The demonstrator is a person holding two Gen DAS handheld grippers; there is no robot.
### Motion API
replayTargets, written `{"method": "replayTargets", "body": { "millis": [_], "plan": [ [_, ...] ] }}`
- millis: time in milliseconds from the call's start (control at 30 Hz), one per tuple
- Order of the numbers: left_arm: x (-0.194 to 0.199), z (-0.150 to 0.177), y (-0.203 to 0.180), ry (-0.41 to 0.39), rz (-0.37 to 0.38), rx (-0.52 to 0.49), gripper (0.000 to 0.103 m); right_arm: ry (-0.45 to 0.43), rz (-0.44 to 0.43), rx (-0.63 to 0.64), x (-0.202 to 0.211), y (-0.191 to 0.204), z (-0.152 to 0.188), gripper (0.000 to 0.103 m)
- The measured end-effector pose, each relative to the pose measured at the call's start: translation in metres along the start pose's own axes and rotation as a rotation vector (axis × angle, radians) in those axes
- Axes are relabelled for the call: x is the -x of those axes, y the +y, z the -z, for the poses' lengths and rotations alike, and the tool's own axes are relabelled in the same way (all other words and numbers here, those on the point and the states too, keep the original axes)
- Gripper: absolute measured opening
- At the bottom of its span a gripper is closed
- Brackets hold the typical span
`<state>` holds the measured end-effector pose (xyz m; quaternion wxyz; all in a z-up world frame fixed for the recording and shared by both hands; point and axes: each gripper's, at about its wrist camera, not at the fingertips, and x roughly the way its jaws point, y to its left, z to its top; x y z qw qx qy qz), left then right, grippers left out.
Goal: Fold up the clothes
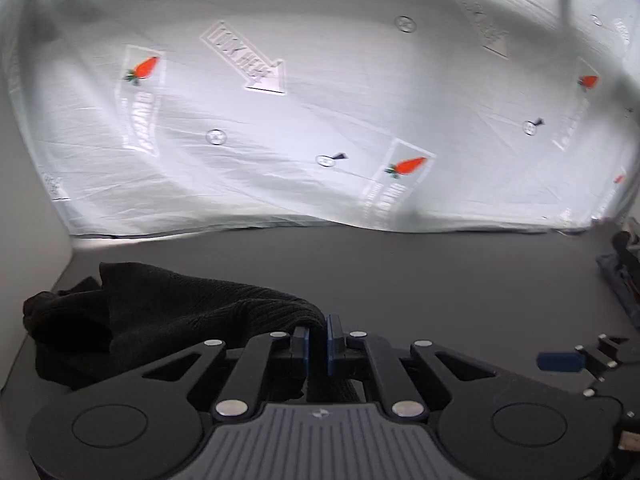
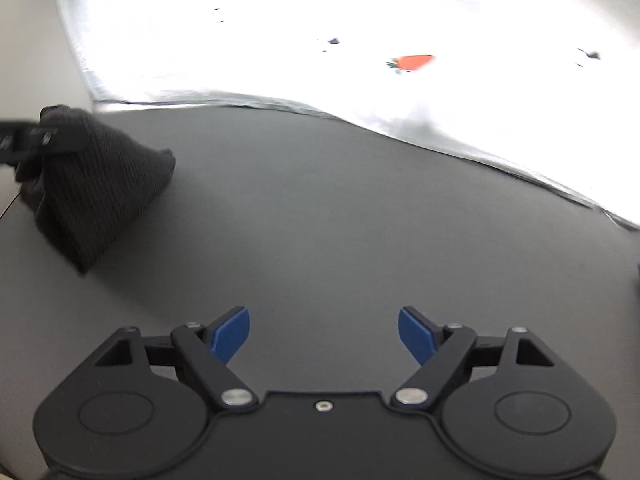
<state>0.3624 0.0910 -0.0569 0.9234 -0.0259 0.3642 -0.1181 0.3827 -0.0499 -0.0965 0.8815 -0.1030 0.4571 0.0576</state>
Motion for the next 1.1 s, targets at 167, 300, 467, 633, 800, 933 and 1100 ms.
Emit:
{"method": "replayTargets", "body": {
  "millis": [167, 300, 467, 633, 800, 933, 1100],
  "plan": [
    [-0.001, 0.046, -0.128, 0.260, 0.330, -0.210, 0.033, 0.040, 0.167, -0.187, 0.044, -0.127, 0.055, 0.083],
    [0.002, 0.039, -0.139, 0.203, 0.271, -0.172, 0.068, 0.076, 0.212, -0.244, 0.056, -0.184, 0.094, 0.084],
    [-0.016, 0.033, -0.090, 0.204, -0.089, 0.048, 0.071, 0.048, 0.131, -0.183, 0.044, -0.183, 0.097, 0.083],
    [-0.031, 0.042, -0.016, 0.234, -0.384, 0.213, 0.071, 0.000, -0.069, -0.062, 0.024, -0.139, 0.059, 0.083],
    [-0.058, 0.044, 0.031, 0.265, -0.450, 0.279, 0.071, -0.072, -0.174, 0.128, 0.008, -0.086, 0.016, 0.084],
    [-0.087, 0.043, 0.051, 0.280, -0.463, 0.247, 0.071, -0.099, -0.203, 0.197, -0.007, -0.051, -0.018, 0.084],
    [-0.121, 0.040, 0.071, 0.203, -0.558, 0.182, 0.071, -0.111, -0.178, 0.255, -0.023, -0.019, -0.038, 0.085]
  ]
}}
